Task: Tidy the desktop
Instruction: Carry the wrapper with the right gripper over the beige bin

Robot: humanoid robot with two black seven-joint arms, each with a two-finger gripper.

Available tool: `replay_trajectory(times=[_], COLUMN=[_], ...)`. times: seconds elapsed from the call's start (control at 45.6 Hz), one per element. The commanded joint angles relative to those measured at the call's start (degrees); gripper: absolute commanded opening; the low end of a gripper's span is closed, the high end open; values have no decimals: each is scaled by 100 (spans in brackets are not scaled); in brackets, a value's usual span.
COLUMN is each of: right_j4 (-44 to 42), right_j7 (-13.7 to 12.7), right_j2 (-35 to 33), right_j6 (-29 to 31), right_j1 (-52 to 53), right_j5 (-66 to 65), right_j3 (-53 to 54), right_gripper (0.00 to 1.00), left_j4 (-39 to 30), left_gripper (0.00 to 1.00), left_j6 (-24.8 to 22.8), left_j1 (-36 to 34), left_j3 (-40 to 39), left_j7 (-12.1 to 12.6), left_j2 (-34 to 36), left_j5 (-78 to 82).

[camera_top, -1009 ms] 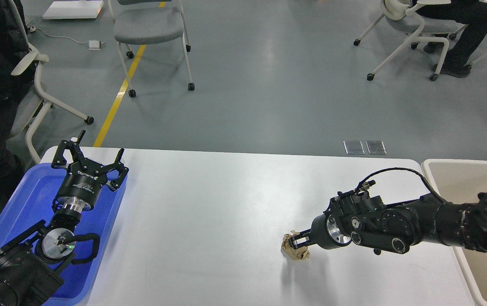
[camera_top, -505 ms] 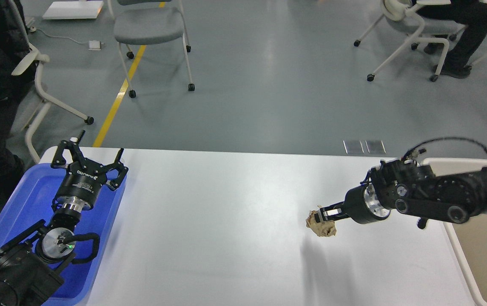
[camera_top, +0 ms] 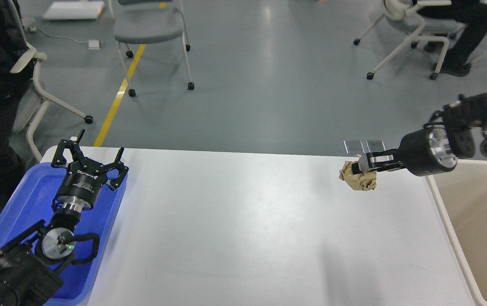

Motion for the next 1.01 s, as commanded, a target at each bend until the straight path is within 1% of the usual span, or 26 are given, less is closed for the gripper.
replay_trajectory(times=[0.0, 0.132, 0.219, 0.285, 0.373, 0.461, 0.57, 0.702, 0.878, 0.921, 0.987], right_j4=[156, -90, -494, -871, -1443, -1970, -2620, -3631, -4923, -5335, -5802], right_j7=[-130, -130, -112, -86, -51, -25, -24, -33, -104, -121, -191], right_j2=[-1014, -1506, -1892, -2156, -2227, -2192, -1894, -1209, -242, 108, 514], right_j6=[336, 248, 161, -15, -392, -718, -1288, -2106, -2493, -2660, -2819], right_j1=[733, 654, 417, 75, -479, -1190, -2043, -3019, -4056, -4319, -4601], right_j5=[84, 75, 75, 92, 171, 811, 1805, 2921, 4573, 4951, 5286], right_j3=[-51, -42, 2, 37, 195, 467, 880, 1162, 1549, 1619, 1663], right_gripper=[0, 0, 0, 0, 0, 0, 0, 0, 0, 0, 0], left_j4=[0, 0, 0, 0, 0, 0, 0, 0, 0, 0, 0], left_gripper=[100, 100, 100, 100, 100, 100, 100, 100, 100, 100, 100], left_j6=[0, 0, 0, 0, 0, 0, 0, 0, 0, 0, 0], left_j1=[0, 17, 17, 17, 17, 17, 17, 17, 17, 17, 17], left_j3=[0, 0, 0, 0, 0, 0, 0, 0, 0, 0, 0], left_j7=[-1, -1, -1, -1, -1, -1, -1, -1, -1, -1, -1], left_j2=[0, 0, 0, 0, 0, 0, 0, 0, 0, 0, 0], left_j5=[-1, -1, 0, -1, -1, -1, -1, -1, -1, -1, -1])
